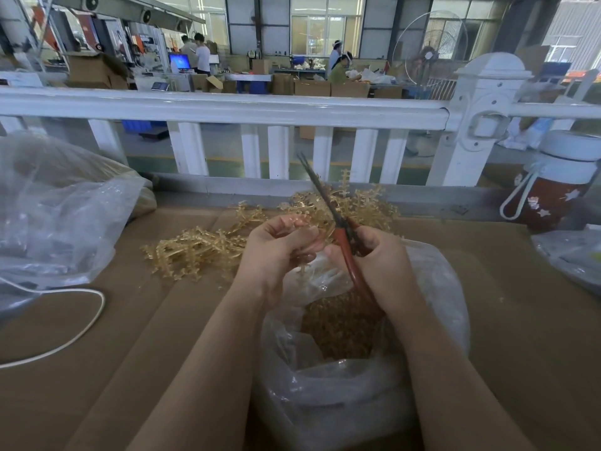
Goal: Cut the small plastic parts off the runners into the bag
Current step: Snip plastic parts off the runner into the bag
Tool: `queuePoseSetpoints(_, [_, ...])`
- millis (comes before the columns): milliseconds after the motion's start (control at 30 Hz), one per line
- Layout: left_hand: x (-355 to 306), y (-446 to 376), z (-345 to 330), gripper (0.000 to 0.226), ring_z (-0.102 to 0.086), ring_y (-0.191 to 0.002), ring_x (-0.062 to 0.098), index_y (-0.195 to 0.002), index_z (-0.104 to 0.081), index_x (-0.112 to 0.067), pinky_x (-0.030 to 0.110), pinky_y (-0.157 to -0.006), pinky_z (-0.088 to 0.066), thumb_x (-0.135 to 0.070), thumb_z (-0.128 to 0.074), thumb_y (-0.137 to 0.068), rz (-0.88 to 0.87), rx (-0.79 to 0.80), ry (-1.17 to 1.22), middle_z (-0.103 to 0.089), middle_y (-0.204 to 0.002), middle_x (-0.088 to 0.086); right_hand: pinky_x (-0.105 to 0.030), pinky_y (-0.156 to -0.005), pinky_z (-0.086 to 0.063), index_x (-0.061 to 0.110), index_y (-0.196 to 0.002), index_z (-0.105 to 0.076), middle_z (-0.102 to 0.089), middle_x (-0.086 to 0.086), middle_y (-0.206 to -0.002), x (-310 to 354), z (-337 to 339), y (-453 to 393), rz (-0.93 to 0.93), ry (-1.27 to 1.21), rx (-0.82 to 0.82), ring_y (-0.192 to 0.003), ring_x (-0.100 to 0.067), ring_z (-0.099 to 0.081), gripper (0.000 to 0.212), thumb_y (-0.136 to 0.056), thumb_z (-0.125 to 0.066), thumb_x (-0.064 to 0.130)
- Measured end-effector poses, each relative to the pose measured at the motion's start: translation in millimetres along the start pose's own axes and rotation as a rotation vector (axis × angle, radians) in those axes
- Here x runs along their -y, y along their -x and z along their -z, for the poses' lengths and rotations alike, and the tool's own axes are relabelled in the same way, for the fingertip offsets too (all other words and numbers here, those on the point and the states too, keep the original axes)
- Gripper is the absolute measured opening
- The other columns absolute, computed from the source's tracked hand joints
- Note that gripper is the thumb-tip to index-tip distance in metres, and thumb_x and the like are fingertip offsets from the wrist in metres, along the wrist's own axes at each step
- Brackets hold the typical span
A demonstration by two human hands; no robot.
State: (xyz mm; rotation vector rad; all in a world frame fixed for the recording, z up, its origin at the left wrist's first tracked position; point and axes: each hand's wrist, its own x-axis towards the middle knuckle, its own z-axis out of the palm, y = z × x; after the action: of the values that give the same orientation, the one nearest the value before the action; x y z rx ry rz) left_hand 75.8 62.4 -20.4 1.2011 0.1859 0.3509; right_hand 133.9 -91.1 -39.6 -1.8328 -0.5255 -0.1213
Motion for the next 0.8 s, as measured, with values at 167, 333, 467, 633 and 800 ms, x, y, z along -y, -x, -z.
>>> queuePoseSetpoints(167, [1.3, 0.8, -0.9, 0.01, -0.073, -0.071, 0.021, -0.082, -0.069, -0.007, 0.026, -0.061, -0.057, -0.015, -0.074, -0.082, -0.022, 0.001, 0.0, -0.075, -0.08, 0.014, -0.03, -0.068, -0.059, 0.024, -0.084, -0.073, -0.076, 0.004, -0.078, 5.1, 3.3, 1.3, -0.058, -0.143, -0.01, -0.073, -0.014, -0.072, 0.014, -0.08, -0.086, 0.019])
queuePoseSetpoints(333, [-1.4, 2.3, 1.6, 0.01, -0.074, -0.08, 0.024, -0.077, -0.078, -0.013, 0.03, -0.07, -0.058, -0.022, -0.074, -0.074, -0.012, 0.071, 0.048, -0.076, -0.088, 0.016, -0.033, -0.074, -0.061, 0.015, -0.087, -0.074, -0.075, 0.002, -0.078, 6.5, 3.7, 1.6, -0.09, -0.161, -0.035, -0.074, -0.016, -0.071, 0.014, -0.08, -0.084, 0.02])
queuePoseSetpoints(467, [-2.6, 2.6, 0.8, 0.009, -0.074, -0.082, 0.021, -0.076, -0.078, -0.016, 0.028, -0.07, -0.057, -0.021, -0.07, -0.078, -0.01, 0.115, 0.08, -0.076, -0.091, 0.014, -0.021, -0.066, -0.058, 0.012, -0.091, -0.075, -0.076, 0.002, -0.078, 7.6, 5.2, 0.9, -0.117, -0.182, -0.04, -0.073, -0.012, -0.072, 0.017, -0.08, -0.083, 0.023])
queuePoseSetpoints(633, [-3.8, 3.3, 0.6, 0.008, -0.075, -0.077, 0.02, -0.085, -0.071, -0.012, 0.024, -0.063, -0.056, -0.008, -0.065, -0.089, -0.057, 0.042, 0.097, -0.076, -0.087, 0.013, -0.022, -0.066, -0.058, 0.015, -0.086, -0.074, -0.075, -0.001, -0.078, 8.4, 4.9, 2.4, -0.104, -0.18, -0.042, -0.072, -0.015, -0.071, 0.011, -0.081, -0.083, 0.02])
queuePoseSetpoints(800, [-1.5, 1.1, 1.3, 0.007, -0.072, -0.071, 0.017, -0.085, -0.071, -0.01, 0.024, -0.067, -0.057, -0.006, -0.067, -0.088, -0.113, 0.04, 0.031, -0.075, -0.078, 0.011, -0.03, -0.071, -0.059, 0.02, -0.081, -0.072, -0.074, -0.002, -0.077, 8.1, 3.9, 4.0, -0.098, -0.156, -0.033, -0.073, -0.017, -0.071, 0.01, -0.082, -0.083, 0.02])
